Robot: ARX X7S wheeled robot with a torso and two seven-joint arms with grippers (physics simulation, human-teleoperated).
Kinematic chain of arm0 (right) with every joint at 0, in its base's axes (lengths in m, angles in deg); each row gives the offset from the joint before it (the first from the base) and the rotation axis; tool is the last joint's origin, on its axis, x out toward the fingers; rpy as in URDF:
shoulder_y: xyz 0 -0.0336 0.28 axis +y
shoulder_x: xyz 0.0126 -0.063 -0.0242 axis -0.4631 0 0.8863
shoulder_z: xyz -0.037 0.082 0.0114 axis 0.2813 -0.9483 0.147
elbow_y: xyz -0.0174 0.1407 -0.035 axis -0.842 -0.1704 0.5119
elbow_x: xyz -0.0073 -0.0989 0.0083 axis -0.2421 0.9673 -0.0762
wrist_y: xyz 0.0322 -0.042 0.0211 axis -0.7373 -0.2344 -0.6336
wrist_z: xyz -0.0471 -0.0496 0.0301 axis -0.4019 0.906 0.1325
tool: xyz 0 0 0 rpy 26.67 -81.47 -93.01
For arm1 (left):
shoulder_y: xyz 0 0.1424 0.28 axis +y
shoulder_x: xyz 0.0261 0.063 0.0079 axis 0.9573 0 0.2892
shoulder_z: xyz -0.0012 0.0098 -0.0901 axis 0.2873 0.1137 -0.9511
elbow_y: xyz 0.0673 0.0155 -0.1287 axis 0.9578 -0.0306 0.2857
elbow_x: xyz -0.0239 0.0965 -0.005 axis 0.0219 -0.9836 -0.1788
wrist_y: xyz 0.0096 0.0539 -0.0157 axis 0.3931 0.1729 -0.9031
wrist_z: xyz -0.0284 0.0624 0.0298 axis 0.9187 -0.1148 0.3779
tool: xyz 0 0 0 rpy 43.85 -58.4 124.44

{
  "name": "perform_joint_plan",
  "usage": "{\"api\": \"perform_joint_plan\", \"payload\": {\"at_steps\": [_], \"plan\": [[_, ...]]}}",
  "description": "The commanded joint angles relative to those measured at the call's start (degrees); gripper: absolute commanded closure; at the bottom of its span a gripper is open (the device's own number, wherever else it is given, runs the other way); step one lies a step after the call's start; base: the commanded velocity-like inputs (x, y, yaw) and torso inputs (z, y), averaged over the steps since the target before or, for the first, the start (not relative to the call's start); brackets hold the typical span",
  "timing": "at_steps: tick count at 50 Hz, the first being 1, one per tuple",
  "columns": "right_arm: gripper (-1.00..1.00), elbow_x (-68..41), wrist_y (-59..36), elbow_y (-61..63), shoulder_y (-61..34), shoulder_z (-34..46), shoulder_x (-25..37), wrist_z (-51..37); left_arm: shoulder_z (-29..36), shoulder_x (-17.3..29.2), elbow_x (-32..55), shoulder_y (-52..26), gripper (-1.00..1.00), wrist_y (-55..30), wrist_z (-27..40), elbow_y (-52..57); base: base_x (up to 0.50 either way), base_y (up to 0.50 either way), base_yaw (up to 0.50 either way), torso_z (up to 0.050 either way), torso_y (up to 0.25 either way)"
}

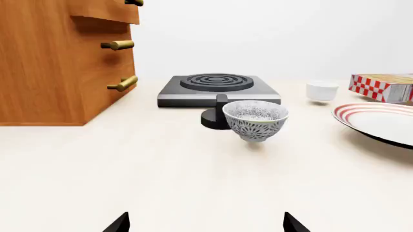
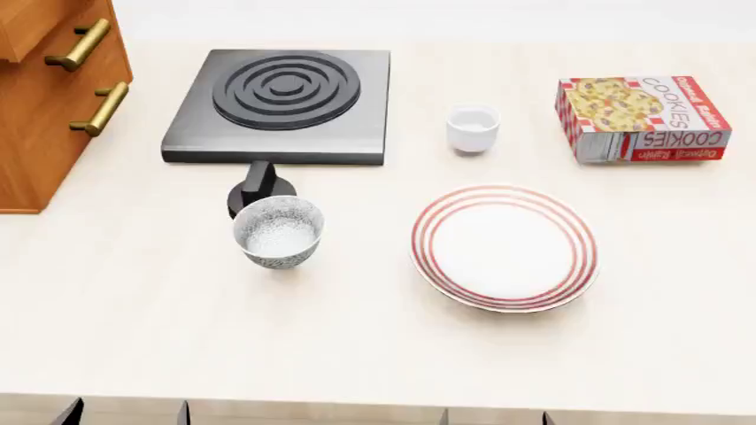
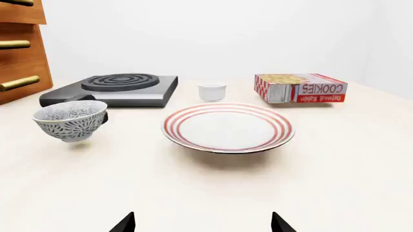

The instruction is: Pick the akita bowl on the wooden cabinet and place it on the plate.

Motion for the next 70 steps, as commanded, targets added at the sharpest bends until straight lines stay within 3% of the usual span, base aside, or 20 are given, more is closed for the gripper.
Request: {"api": "perform_joint_plan", "payload": {"at_steps": [1,16,20,29,70], "plan": [[-1.00,-1.2,0.3,0.5,0.6,1.1,0.9,-0.9,1.0,0.8,1.0,0.5,-1.00,0.2,1.3,0.6,0.00,0.00,0.00,0.000,0.000],[-1.00,-3.4,-0.5,0.3,0.1,3.6,3.2,-3.3,3.3,2.7,1.9,0.0,-1.00,-0.6,6.0,0.0,0.00,0.00,0.00,0.000,0.000],[-1.00,-3.7,-0.3,0.2,-0.1,3.9,3.5,-3.8,4.7,2.8,-3.7,-1.2,-1.00,-2.9,11.3,-1.1,0.00,0.00,0.00,0.000,0.000],[-1.00,-4.4,-0.1,0.1,-0.1,4.8,4.2,-4.6,4.1,4.0,4.9,0.1,-1.00,-0.6,6.8,0.4,0.00,0.00,0.00,0.012,0.000],[-1.00,-6.4,0.6,0.4,0.0,7.8,6.7,-7.7,7.7,6.4,5.7,-0.3,-1.00,0.1,10.6,-0.3,0.00,0.00,0.00,0.047,0.000]]}}
